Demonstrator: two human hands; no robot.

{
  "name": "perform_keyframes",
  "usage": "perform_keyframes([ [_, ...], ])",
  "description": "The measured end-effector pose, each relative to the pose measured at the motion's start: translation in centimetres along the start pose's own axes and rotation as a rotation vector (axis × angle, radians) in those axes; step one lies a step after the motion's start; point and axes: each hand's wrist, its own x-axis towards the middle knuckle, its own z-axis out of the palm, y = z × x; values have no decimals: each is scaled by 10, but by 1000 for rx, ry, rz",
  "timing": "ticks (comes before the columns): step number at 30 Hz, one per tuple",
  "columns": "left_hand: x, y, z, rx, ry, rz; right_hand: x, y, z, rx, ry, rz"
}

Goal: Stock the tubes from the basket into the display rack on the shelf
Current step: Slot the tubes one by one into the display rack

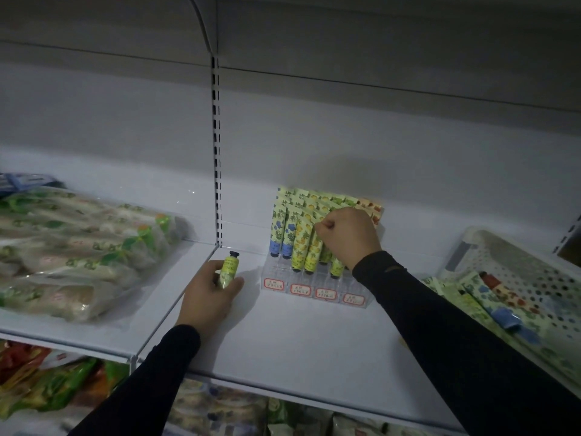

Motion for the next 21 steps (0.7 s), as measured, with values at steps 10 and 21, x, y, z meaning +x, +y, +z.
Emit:
perform_keyframes([
  [10,-1,4,-1,7,-2,-6,3,-1,-3,-23,-61,30],
  [21,-1,6,0,-45,-13,-38,-11,-3,-24,1,24,-9],
])
